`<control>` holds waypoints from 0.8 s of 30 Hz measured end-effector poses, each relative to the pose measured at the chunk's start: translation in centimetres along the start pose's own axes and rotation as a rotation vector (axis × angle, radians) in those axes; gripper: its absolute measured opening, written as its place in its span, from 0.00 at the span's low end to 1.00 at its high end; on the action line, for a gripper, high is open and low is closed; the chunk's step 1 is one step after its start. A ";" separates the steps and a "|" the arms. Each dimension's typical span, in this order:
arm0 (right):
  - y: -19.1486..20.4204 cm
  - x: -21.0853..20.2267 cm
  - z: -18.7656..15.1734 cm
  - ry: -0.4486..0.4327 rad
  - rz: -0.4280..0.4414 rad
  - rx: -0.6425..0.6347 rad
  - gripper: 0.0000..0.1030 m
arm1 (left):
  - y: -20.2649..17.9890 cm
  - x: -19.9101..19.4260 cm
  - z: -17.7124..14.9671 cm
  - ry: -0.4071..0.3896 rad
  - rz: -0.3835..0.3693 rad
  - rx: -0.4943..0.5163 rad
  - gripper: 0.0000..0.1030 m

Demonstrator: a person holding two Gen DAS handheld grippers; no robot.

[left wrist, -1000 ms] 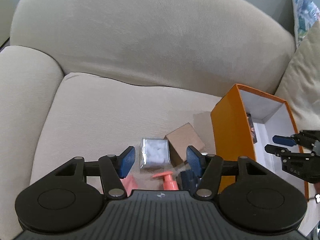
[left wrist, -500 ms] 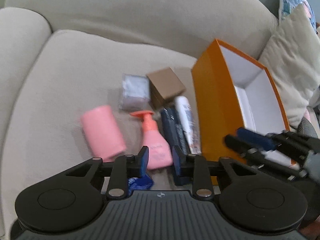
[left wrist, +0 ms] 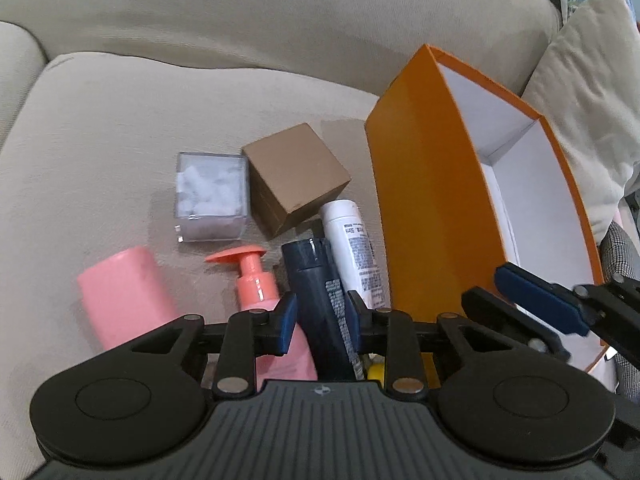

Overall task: Organize rigid objects
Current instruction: 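Grasp the dark deodorant bottle with the left gripper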

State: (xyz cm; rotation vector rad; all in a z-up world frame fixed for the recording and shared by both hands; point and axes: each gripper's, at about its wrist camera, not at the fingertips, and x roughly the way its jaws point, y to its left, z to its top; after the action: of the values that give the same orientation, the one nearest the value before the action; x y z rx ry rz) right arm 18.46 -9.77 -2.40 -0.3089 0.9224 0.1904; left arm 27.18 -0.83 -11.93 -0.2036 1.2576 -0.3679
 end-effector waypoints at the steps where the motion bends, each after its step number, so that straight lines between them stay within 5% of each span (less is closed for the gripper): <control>1: -0.2 0.1 0.0 0.001 0.002 0.005 0.18 | 0.0 0.4 0.1 0.007 0.006 -0.001 0.31; 9: -0.6 0.9 0.0 0.004 0.027 0.011 0.18 | -0.3 2.2 0.2 0.025 0.033 0.017 0.32; 19: -0.7 1.0 -0.1 0.004 0.036 0.011 0.18 | -0.7 3.9 0.3 0.050 0.029 0.036 0.45; 24: -0.6 1.1 -0.1 0.010 0.036 0.007 0.16 | -0.8 4.4 0.4 0.060 0.016 0.047 0.43</control>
State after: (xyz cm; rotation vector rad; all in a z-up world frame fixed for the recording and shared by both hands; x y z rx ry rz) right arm 19.22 -10.37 -3.18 -0.2878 0.9390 0.2187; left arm 28.59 -3.25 -15.44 -0.1439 1.3080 -0.3920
